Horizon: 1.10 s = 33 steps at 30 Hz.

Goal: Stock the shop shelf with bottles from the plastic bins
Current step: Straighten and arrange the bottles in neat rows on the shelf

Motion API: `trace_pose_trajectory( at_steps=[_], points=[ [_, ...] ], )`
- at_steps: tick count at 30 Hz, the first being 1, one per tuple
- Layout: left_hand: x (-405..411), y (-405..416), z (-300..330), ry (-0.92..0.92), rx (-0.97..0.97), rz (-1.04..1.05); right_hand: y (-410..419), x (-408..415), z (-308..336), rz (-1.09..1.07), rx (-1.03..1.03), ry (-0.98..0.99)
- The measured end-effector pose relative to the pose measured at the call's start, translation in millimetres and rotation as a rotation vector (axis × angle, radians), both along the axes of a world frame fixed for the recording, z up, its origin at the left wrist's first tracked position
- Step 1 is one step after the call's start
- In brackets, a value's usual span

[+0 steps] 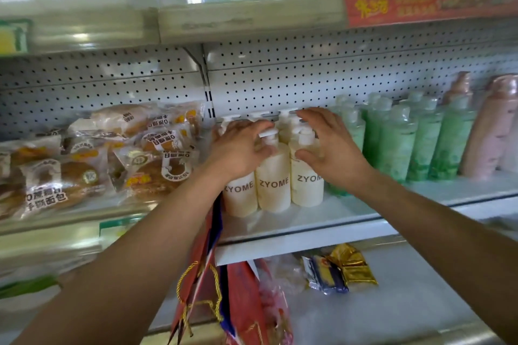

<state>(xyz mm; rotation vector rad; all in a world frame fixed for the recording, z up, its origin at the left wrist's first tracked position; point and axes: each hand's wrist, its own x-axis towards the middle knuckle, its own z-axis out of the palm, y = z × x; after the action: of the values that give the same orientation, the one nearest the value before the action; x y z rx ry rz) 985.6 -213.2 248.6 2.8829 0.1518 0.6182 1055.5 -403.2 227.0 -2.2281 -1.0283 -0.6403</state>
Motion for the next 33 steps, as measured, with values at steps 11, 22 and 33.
trace_pose_trajectory(
  at_steps=[11,22,33],
  points=[
    [-20.1,-36.8,-7.6,-0.135,0.201,-0.043,-52.4,-12.4,-58.5,-0.147,0.422,0.37],
    [10.1,-112.9,-11.6,-0.197,0.064,-0.052,-101.0,24.7,-71.0,0.051,0.048,0.655],
    [41.1,-144.8,0.6,-0.159,0.036,0.014,-133.5,52.9,-66.5,-0.09,-0.393,-0.459]
  ],
)
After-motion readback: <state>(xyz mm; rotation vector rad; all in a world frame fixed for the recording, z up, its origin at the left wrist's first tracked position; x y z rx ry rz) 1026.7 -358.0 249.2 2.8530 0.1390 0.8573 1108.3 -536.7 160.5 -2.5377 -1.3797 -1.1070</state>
